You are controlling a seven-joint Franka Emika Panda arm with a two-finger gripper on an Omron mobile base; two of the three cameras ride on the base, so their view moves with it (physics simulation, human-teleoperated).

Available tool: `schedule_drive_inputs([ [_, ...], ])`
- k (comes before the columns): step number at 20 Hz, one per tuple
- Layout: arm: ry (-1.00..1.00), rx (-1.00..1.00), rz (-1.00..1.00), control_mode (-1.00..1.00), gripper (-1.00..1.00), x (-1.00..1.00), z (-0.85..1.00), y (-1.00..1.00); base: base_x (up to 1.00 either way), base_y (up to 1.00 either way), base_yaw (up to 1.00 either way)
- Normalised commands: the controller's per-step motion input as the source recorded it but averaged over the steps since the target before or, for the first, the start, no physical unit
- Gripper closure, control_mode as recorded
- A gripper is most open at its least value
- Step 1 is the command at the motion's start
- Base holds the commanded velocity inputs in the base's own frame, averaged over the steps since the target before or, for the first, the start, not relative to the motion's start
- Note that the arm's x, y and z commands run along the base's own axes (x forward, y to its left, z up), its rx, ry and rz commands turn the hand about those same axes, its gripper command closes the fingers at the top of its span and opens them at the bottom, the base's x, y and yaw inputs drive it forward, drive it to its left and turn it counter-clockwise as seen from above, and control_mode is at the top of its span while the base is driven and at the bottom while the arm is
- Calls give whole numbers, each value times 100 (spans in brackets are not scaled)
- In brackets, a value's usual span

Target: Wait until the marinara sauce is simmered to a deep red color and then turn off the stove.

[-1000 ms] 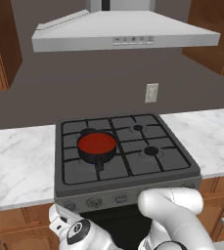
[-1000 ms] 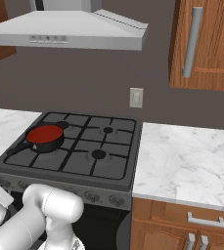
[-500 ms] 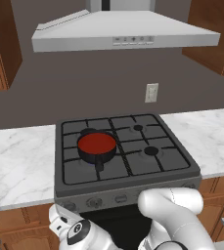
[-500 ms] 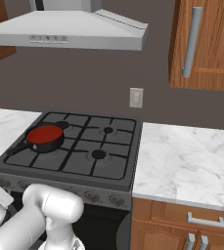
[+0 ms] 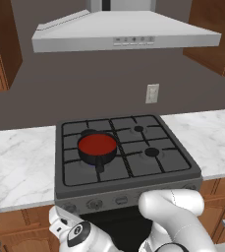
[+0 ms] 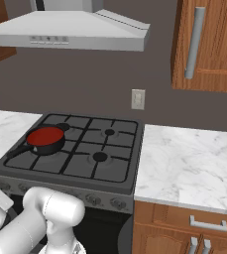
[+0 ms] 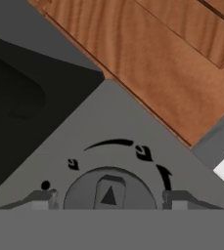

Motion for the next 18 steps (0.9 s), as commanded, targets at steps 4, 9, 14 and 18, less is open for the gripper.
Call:
schedule_drive_inputs([
  [4,0,0,0,-100,100,1,0,2,0,0,0],
  [9,0,1,0,-100,100,0,0,-1,0,0,0],
  [14,0,11,0,-100,100,11,0,-20,0,0,0],
  [18,-1,18,0,-100,100,0,0,-25,0,0,0],
])
